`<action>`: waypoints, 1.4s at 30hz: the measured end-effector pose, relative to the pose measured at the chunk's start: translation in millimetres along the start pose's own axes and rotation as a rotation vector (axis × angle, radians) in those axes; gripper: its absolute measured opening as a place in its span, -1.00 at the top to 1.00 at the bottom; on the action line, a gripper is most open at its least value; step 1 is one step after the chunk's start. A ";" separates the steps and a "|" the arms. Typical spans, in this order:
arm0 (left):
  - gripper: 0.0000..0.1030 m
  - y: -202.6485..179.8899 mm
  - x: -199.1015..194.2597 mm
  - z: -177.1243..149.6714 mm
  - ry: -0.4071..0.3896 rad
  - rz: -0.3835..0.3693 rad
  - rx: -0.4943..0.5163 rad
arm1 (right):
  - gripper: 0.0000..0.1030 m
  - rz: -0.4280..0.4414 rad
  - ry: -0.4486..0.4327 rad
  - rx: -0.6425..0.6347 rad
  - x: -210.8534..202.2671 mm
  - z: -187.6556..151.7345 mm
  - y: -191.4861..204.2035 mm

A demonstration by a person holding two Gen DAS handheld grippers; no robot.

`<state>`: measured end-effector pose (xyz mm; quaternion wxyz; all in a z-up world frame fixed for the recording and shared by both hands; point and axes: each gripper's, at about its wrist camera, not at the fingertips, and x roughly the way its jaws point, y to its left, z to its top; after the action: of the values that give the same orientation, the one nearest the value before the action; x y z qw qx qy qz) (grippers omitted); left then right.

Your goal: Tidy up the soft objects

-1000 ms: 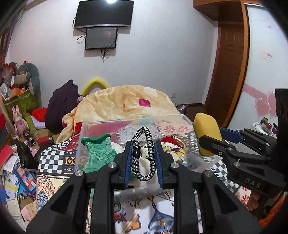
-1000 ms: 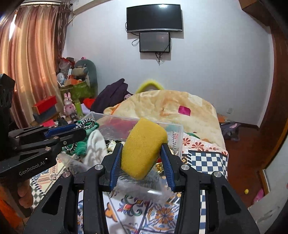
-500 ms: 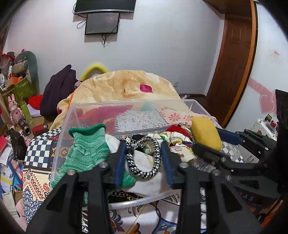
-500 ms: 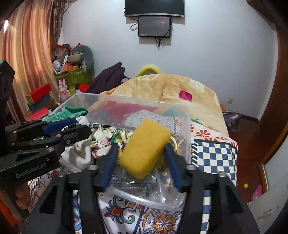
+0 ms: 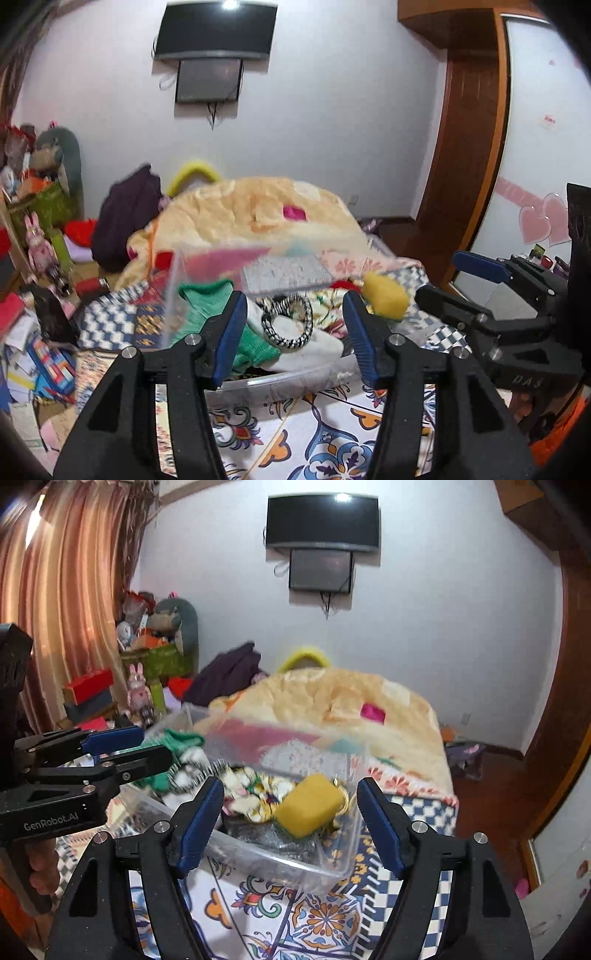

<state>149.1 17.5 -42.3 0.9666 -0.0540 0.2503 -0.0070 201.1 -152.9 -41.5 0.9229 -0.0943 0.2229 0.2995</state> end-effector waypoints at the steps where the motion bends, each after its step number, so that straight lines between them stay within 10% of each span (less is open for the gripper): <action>1: -0.04 -1.4 -7.9 2.6 -0.018 0.004 0.007 | -0.39 0.003 -0.020 0.002 -6.4 2.5 -0.8; 20: -0.97 -26.8 -147.7 18.1 -0.310 0.053 0.065 | -1.00 0.018 -0.338 0.035 -127.2 25.2 21.1; 42: -1.00 -35.2 -167.6 8.9 -0.347 0.033 0.079 | -1.00 0.041 -0.336 0.073 -132.2 12.7 18.4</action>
<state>7.3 -9.8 50.2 0.9967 -0.0123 0.0801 0.0084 99.2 -201.8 30.7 0.9436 -0.0045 0.0781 0.3216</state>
